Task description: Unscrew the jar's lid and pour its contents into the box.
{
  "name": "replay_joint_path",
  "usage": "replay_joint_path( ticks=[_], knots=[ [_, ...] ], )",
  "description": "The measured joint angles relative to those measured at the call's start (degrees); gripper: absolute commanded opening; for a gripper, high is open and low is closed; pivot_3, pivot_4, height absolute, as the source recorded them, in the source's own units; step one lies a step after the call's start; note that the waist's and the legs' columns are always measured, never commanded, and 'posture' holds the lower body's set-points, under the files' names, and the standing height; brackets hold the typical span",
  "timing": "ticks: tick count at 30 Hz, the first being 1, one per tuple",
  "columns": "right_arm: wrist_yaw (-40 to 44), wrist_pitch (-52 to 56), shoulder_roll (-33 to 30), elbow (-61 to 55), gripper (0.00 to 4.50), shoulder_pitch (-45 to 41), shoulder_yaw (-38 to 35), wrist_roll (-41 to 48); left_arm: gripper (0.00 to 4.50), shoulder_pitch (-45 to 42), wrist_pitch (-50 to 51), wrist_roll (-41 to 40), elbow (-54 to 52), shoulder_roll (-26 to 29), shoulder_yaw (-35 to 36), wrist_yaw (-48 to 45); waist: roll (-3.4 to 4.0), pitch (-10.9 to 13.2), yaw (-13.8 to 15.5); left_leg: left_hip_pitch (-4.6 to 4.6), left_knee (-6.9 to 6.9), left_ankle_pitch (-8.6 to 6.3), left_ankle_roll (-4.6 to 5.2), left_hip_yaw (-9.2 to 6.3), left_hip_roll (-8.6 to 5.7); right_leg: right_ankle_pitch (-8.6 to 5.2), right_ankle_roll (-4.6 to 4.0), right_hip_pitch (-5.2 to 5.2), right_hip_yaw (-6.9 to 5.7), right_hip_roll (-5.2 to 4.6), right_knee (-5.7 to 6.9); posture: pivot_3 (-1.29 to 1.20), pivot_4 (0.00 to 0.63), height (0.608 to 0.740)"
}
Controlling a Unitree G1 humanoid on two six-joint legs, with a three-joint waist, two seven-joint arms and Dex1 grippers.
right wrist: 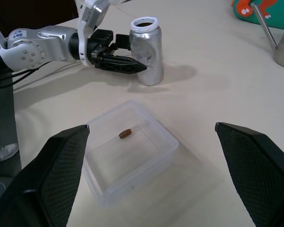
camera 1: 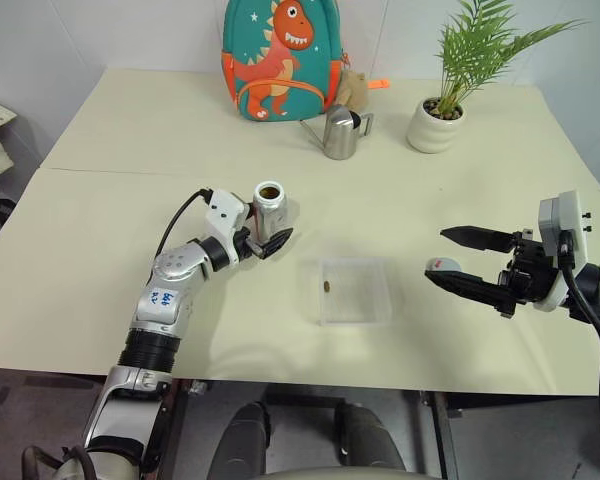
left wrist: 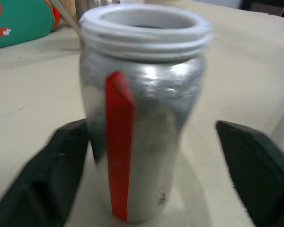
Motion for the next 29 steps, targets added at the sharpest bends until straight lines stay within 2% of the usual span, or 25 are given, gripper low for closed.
replay_joint_path(
  ticks=[8,15,20,24,29],
  knots=[
    [1.3,-0.1,-0.2,1.1,4.50,-0.8,0.1,-0.8,4.44,3.7,3.5,-0.1,-5.7,2.2,1.4,-0.5,0.00,0.0,0.0,-0.01,-0.06,0.00,0.00,0.00,0.02,0.00,-0.01,-0.01,0.00,0.00,-0.06,0.00,0.150,0.740],
    [3.2,-0.1,-1.8,3.3,4.50,-2.0,0.2,-1.5,4.44,6.4,7.1,-1.5,-10.7,7.1,2.6,-5.5,0.00,0.0,-0.1,-0.01,-0.11,-0.01,-0.01,0.01,0.03,0.00,-0.03,-0.01,-0.01,0.00,-0.13,0.00,0.150,0.740],
    [6.3,-0.3,-4.5,5.6,4.50,-2.2,0.1,-2.8,4.44,9.8,9.8,-7.2,-13.2,13.0,4.1,-16.1,0.01,0.0,-0.5,-0.02,-0.18,-0.03,-0.01,0.03,0.06,-0.01,-0.08,-0.02,-0.02,-0.01,-0.22,0.00,0.150,0.740],
    [7.5,-0.3,-6.8,7.1,4.50,-2.2,-0.9,-3.4,4.44,12.3,11.0,-13.9,-14.3,20.4,8.0,-28.9,0.02,0.0,-1.3,-0.01,-0.30,-0.05,-0.01,0.04,0.12,-0.09,-0.25,-0.06,-0.06,-0.01,-0.27,0.00,0.150,0.740],
    [7.6,-0.1,-7.1,6.0,4.50,-0.3,-3.1,-3.4,4.44,7.6,3.3,-14.7,-3.8,24.3,13.5,-37.5,0.03,0.0,-1.3,0.00,-0.36,-0.04,-0.01,0.04,0.16,-0.10,-0.43,-0.03,-0.16,-0.04,-0.41,0.00,0.150,0.740]
  ],
)
